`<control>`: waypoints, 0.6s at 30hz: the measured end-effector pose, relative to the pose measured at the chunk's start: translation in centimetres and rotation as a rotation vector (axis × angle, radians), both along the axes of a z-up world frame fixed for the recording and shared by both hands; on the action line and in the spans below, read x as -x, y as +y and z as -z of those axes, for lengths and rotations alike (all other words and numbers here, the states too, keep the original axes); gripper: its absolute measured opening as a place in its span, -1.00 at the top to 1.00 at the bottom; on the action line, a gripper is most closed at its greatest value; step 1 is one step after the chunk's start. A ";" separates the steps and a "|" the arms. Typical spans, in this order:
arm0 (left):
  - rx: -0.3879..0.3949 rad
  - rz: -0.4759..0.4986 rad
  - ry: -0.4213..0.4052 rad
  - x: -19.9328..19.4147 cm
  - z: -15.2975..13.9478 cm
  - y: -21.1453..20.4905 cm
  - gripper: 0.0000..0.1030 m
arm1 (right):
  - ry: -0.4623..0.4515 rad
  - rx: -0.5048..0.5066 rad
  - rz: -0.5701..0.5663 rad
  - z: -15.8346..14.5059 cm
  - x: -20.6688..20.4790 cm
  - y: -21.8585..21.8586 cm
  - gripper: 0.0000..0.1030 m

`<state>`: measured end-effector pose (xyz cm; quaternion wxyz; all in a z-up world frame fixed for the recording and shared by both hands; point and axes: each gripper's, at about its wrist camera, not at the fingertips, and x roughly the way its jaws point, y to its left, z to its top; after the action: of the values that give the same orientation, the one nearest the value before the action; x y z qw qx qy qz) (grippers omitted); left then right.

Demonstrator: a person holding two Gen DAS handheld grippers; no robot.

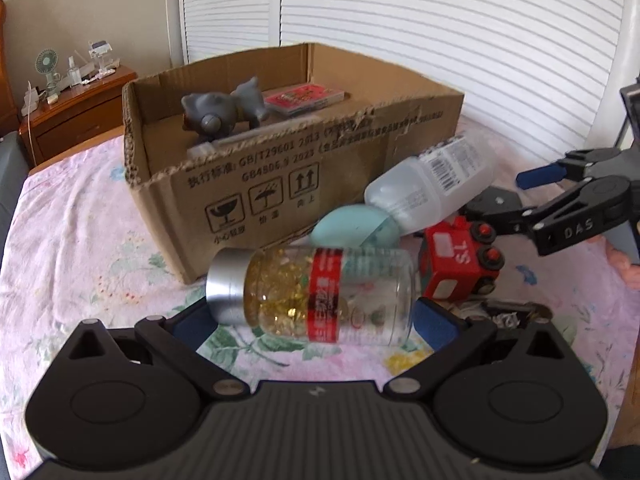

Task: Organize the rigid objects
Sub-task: 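Move both tools back from the box toward the remaining items, then grasp the capsule jar with the left tool while the right tool grasps the black rectangular device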

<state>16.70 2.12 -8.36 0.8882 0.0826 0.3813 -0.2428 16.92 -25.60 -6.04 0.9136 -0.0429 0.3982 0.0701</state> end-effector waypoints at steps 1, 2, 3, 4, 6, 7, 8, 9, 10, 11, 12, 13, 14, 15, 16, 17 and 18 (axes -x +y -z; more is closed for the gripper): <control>-0.003 -0.001 -0.002 -0.1 -0.1 -0.1 -0.98 | 0.001 0.001 -0.011 0.0 -0.1 0.0 -1.00; -0.005 -0.007 -0.003 -0.2 -0.1 -0.1 -0.98 | 0.003 0.002 -0.024 -0.1 -0.2 -0.1 -1.00; -0.005 -0.015 -0.005 -0.2 -0.1 -0.1 -0.98 | 0.007 0.002 -0.042 -0.1 -0.3 -0.2 -1.00; -0.002 -0.021 -0.006 -0.3 -0.2 -0.2 -0.98 | 0.011 0.004 -0.064 -0.1 -0.6 -0.2 -1.00; 0.007 -0.030 -0.005 -0.4 -0.3 -0.2 -0.98 | 0.020 0.005 -0.115 -0.2 -1.0 -0.3 -1.00; 0.010 -0.035 -0.004 -0.4 -0.3 -0.2 -0.98 | 0.027 0.008 -0.141 -0.3 -1.2 -0.3 -1.00; 0.010 -0.036 -0.002 -0.2 -0.4 -0.2 -0.98 | 0.034 0.010 -0.168 -0.3 -1.5 -0.2 -1.00; 0.007 -0.036 0.000 -0.2 -0.4 -0.2 -0.98 | 0.039 0.014 -0.199 -0.4 -1.7 -0.2 -1.00; 0.003 -0.035 -0.001 -0.1 -0.4 -0.3 -0.98 | 0.042 0.018 -0.223 -0.4 -1.8 0.0 -0.99; -0.001 -0.035 -0.002 -0.1 -0.4 -0.3 -0.98 | 0.046 0.021 -0.245 -0.5 -1.9 0.0 -0.98; -0.004 -0.034 -0.002 -0.1 -0.5 -0.3 -0.98 | 0.049 0.018 -0.268 -0.6 -2.0 0.0 -0.95; -0.007 -0.034 -0.003 0.0 -0.5 -0.3 -0.98 | 0.051 0.014 -0.287 -0.7 -2.0 0.0 -0.85; -0.009 -0.033 -0.003 0.0 -0.5 -0.3 -0.98 | 0.051 0.015 -0.308 -0.9 -1.9 0.1 -0.75; -0.013 -0.034 -0.003 0.0 -0.5 -0.3 -0.98 | 0.052 0.016 -0.325 -1.0 -1.7 0.2 -0.69; -0.016 -0.037 -0.003 0.0 -0.5 -0.2 -0.98 | 0.052 0.017 -0.343 -1.2 -1.5 0.3 -0.56; -0.018 -0.038 -0.004 0.0 -0.5 -0.2 -0.98 | 0.053 0.020 -0.355 -1.3 -1.4 0.4 -0.46; -0.018 -0.039 -0.004 0.0 -0.6 -0.1 -0.98 | 0.055 0.022 -0.363 -1.4 -1.2 0.5 -0.42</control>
<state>16.71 1.99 -7.79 0.8928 0.0835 0.3831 -0.2216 18.12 -25.12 -4.63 0.8741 -0.1223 0.4096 0.2306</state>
